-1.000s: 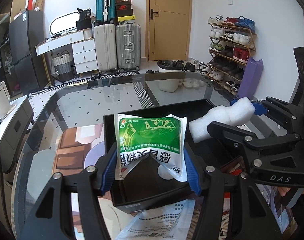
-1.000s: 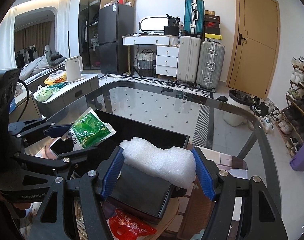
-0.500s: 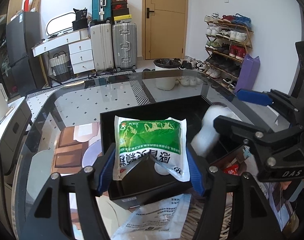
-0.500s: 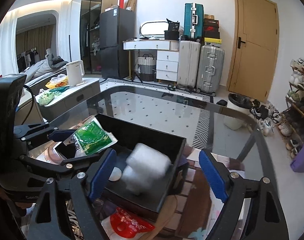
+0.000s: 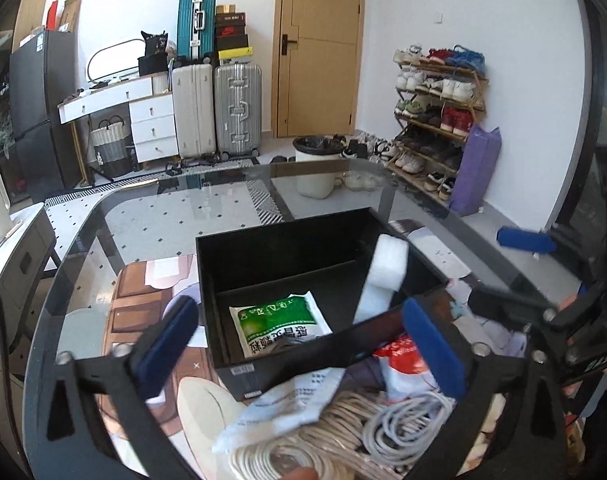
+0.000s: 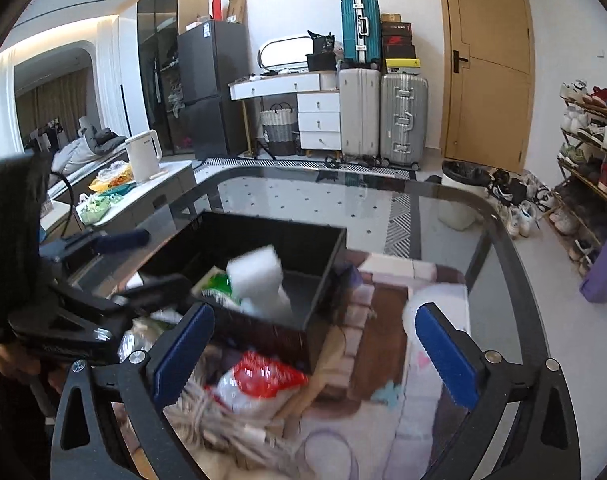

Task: Organize soft objects
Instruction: 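Open right tool to drop the foam into the box while left tool releases the packet, then reach right tool to the white plush toy and close on it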

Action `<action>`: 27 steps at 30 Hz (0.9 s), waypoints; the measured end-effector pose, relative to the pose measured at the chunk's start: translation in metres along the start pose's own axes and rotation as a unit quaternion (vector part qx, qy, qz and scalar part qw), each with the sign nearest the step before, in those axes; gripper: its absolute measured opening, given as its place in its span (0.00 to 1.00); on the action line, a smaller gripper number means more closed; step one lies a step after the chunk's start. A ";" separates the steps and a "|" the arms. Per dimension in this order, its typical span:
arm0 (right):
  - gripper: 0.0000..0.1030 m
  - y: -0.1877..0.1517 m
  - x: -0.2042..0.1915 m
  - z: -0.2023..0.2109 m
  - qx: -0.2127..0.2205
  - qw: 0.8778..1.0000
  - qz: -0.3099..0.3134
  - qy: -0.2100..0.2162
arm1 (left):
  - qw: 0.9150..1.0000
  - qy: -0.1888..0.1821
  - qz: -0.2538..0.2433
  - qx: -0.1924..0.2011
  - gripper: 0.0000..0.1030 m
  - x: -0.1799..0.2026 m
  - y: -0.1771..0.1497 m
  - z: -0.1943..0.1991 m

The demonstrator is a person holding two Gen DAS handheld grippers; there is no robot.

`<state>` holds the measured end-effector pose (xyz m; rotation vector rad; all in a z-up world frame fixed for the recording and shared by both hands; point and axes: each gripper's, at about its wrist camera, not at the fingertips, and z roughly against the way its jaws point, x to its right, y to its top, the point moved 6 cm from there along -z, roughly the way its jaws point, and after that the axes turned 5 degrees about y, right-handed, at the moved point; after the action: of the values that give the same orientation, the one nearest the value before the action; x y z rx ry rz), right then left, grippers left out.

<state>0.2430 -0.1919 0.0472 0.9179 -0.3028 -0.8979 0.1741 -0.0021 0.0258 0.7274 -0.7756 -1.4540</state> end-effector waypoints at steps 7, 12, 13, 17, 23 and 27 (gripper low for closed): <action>0.99 -0.028 0.003 0.011 -0.028 0.999 -0.032 0.012 | 1.000 0.005 0.013 0.007 1.00 -0.003 -0.014 0.026; 0.99 -0.049 0.003 0.016 -0.053 0.998 -0.044 0.013 | 1.000 0.010 0.023 0.006 1.00 -0.005 -0.030 0.037; 0.99 -0.051 0.003 0.017 -0.055 0.997 -0.047 0.016 | 1.000 0.013 0.024 0.005 1.00 -0.007 -0.033 0.039; 0.99 -0.067 0.000 0.019 -0.070 0.995 -0.061 0.032 | 0.999 0.020 0.036 0.001 1.00 -0.013 -0.047 0.043; 0.99 -0.083 -0.009 0.019 -0.084 0.994 -0.060 0.043 | 0.998 0.026 0.046 -0.016 1.00 -0.020 -0.067 0.042; 0.99 -0.089 -0.015 0.019 -0.091 0.992 -0.064 0.060 | 0.998 0.029 0.041 -0.022 1.00 -0.020 -0.080 0.041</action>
<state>0.1748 -0.2160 -0.0103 0.8237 -0.0578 -0.9679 0.0953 0.0188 -0.0163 0.6937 -0.7187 -1.3656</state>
